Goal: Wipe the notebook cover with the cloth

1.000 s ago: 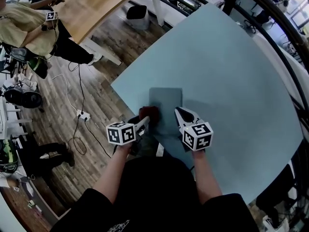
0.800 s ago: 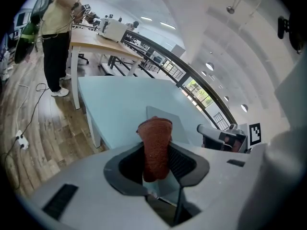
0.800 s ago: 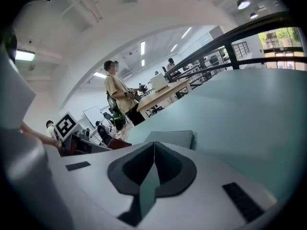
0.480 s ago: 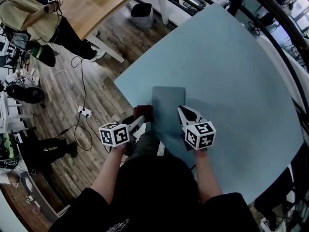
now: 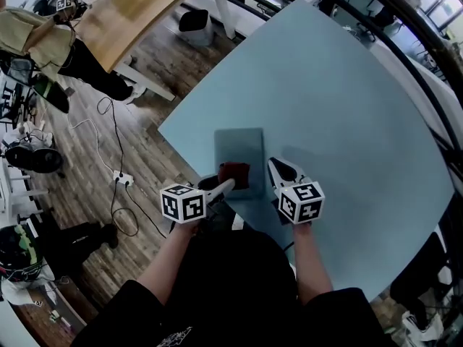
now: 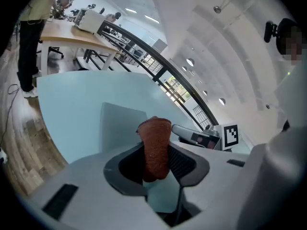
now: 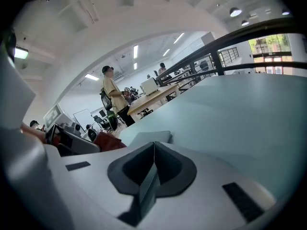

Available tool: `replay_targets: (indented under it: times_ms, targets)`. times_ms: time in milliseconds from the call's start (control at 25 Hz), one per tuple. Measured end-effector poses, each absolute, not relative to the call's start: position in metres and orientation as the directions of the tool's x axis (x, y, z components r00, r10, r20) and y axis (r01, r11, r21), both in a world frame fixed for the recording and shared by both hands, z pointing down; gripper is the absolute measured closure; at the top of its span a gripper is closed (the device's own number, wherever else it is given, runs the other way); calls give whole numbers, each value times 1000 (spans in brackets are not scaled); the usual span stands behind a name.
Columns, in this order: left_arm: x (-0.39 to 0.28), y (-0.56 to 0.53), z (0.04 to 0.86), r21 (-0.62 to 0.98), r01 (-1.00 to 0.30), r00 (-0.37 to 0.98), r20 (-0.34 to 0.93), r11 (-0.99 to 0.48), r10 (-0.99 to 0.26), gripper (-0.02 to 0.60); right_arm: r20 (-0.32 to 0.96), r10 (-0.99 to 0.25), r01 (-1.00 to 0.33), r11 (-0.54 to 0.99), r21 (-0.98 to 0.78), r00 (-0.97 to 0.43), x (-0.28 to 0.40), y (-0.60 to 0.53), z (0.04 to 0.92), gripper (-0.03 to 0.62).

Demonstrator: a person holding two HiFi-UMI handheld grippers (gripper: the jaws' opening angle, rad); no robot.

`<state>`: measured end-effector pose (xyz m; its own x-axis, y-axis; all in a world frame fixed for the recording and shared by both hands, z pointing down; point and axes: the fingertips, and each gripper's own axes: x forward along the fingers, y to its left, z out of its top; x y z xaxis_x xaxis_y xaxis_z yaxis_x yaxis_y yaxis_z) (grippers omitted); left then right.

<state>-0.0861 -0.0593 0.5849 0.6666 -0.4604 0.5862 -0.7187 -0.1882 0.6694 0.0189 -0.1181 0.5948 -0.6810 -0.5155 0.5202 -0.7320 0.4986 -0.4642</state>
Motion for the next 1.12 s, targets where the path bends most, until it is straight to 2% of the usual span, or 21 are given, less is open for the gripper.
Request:
replay_targets:
  times_ms: [280, 480, 1120]
  targets:
    - [-39, -49, 604, 714, -668, 730, 575, -209, -368, 448, 539, -520, -749, 476, -461, -663, 37, -105, 604, 586]
    - [-29, -38, 617, 749, -643, 748, 570, -160, -338, 448, 554, -519, -759, 463, -458, -651, 43, -102, 607, 586]
    - [-75, -21, 639, 734, -678, 687, 606, -52, -401, 446, 571, -457, -726, 516, -454, -682, 18, -93, 615, 586]
